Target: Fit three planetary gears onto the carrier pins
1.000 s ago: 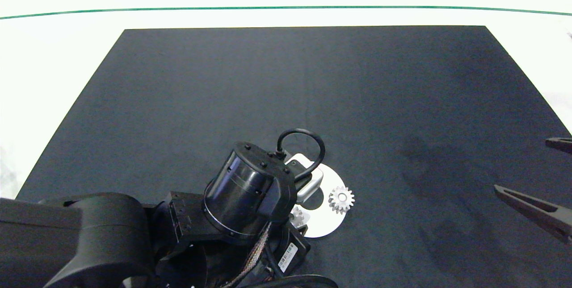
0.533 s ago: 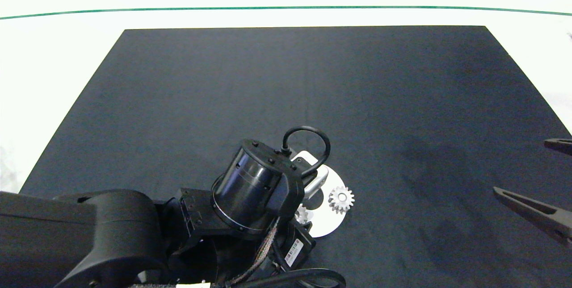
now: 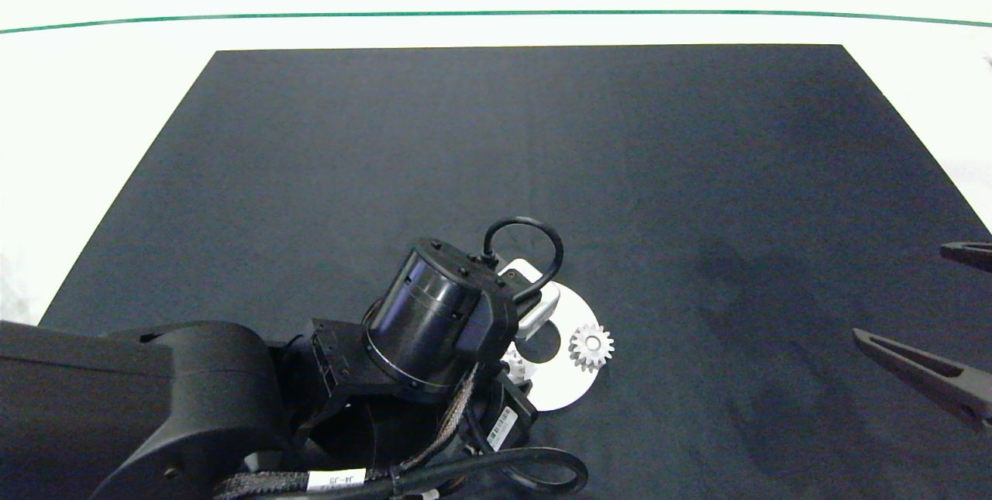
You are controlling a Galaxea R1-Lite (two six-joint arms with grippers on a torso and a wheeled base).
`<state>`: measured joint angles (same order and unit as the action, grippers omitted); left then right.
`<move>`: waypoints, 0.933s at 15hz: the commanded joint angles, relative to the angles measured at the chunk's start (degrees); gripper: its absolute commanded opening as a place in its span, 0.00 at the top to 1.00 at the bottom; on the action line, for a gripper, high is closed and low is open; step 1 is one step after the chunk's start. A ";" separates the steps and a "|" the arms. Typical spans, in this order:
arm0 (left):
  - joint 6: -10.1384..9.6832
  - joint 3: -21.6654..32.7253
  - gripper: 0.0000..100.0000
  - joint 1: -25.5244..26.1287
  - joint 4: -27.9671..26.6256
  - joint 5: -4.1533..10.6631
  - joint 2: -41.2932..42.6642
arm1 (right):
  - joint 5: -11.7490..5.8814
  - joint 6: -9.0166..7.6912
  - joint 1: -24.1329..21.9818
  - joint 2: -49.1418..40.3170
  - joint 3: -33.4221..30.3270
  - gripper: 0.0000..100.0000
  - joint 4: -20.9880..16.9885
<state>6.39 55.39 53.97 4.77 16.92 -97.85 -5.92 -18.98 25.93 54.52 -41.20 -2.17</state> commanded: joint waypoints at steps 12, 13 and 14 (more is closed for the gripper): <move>-1.38 -1.96 0.00 -0.53 -0.11 0.13 4.78 | -0.05 -0.44 0.70 0.06 0.42 0.00 0.06; -2.08 -1.69 0.00 -2.02 -0.28 0.13 7.59 | -0.05 -0.44 0.61 0.06 0.42 0.00 0.06; -2.52 -1.78 0.00 -6.59 -0.90 0.13 10.31 | -0.14 -0.44 0.70 0.06 0.51 0.00 0.06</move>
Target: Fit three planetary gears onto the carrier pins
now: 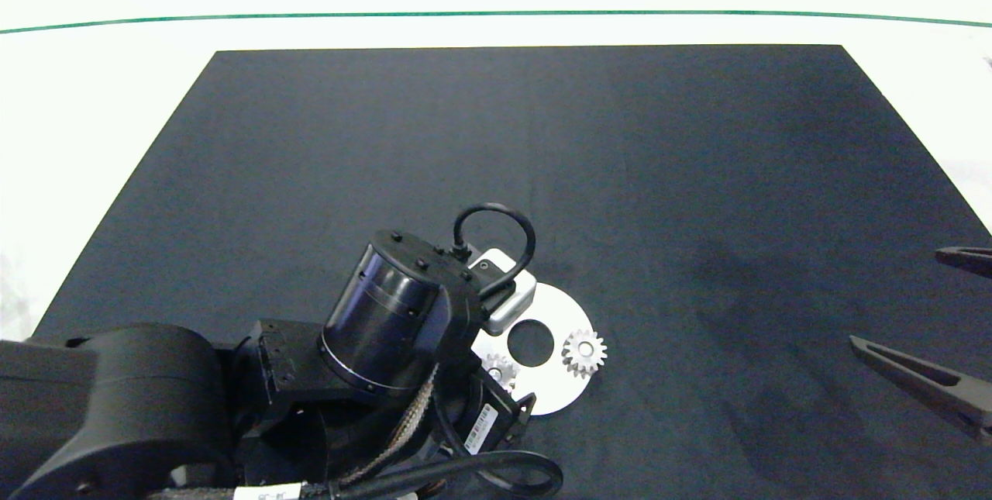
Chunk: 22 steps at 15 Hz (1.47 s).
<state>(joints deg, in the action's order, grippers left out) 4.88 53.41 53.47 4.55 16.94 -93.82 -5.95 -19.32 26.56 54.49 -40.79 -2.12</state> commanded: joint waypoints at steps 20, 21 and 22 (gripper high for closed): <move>-1.18 12.60 0.00 -15.67 -18.08 0.19 11.03 | -1.43 -0.89 0.16 -1.85 0.89 0.00 0.19; -0.66 13.92 0.00 -15.76 -18.35 0.19 9.71 | -1.43 -0.89 0.24 -1.93 0.71 0.00 0.19; -0.66 14.36 0.00 -15.94 -18.87 0.19 8.04 | -1.43 -0.89 0.24 -1.93 0.45 0.00 0.28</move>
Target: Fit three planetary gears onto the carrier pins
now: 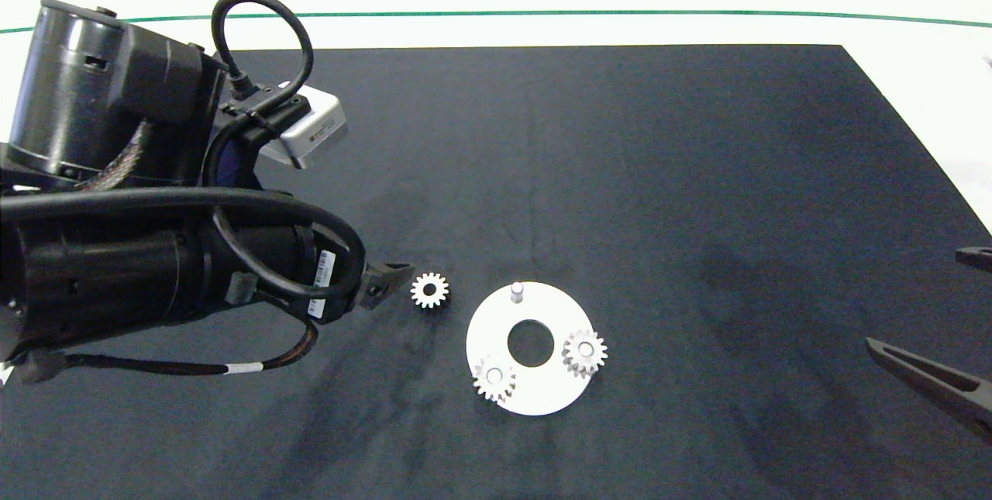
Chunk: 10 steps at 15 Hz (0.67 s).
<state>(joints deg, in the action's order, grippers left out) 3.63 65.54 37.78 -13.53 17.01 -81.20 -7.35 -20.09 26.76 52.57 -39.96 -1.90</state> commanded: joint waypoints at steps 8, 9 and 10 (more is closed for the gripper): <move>0.23 0.65 0.00 -7.28 -4.84 0.48 1.05 | -0.74 -0.56 -0.22 -2.47 -2.40 0.00 -0.12; 0.32 0.29 0.00 -8.42 -4.84 0.66 2.36 | -0.74 -0.83 0.05 -2.47 -2.40 0.00 -0.30; 0.50 -0.50 0.00 -9.39 -4.93 0.66 4.12 | -0.65 -1.44 0.05 -2.29 -2.14 0.00 -0.38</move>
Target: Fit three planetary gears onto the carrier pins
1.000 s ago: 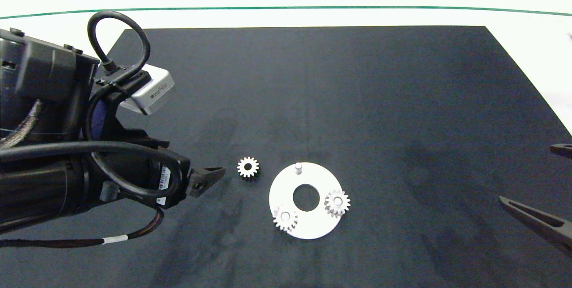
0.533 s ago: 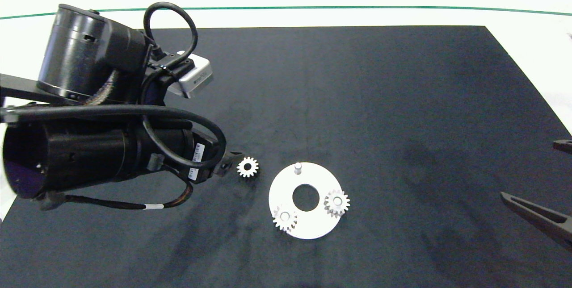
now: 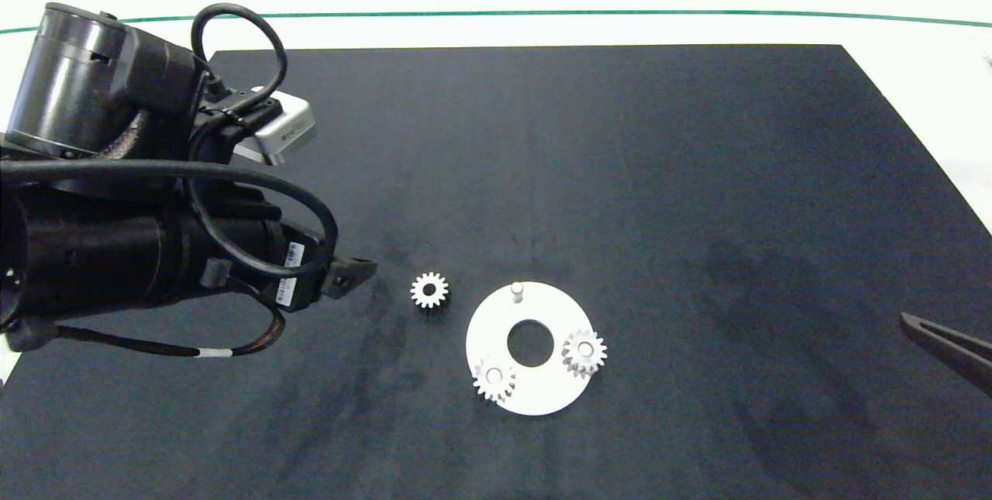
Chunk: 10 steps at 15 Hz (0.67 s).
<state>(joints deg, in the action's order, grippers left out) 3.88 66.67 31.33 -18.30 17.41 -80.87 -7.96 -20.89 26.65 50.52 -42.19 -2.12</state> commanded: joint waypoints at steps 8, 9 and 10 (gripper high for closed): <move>2.10 -3.39 0.00 -6.54 -0.07 0.35 10.03 | -0.04 -0.90 0.16 0.11 0.71 0.00 0.10; 2.19 -3.30 0.00 -5.75 0.28 0.35 9.94 | 0.05 -0.90 0.16 0.02 0.80 0.00 0.10; 2.63 -3.30 0.00 -4.61 0.28 0.35 9.77 | 0.05 -0.81 0.16 0.02 0.71 0.00 0.19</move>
<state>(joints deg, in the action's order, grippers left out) 6.56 63.28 25.86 -17.93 17.64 -71.28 -7.88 -21.60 26.78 50.44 -41.42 -1.95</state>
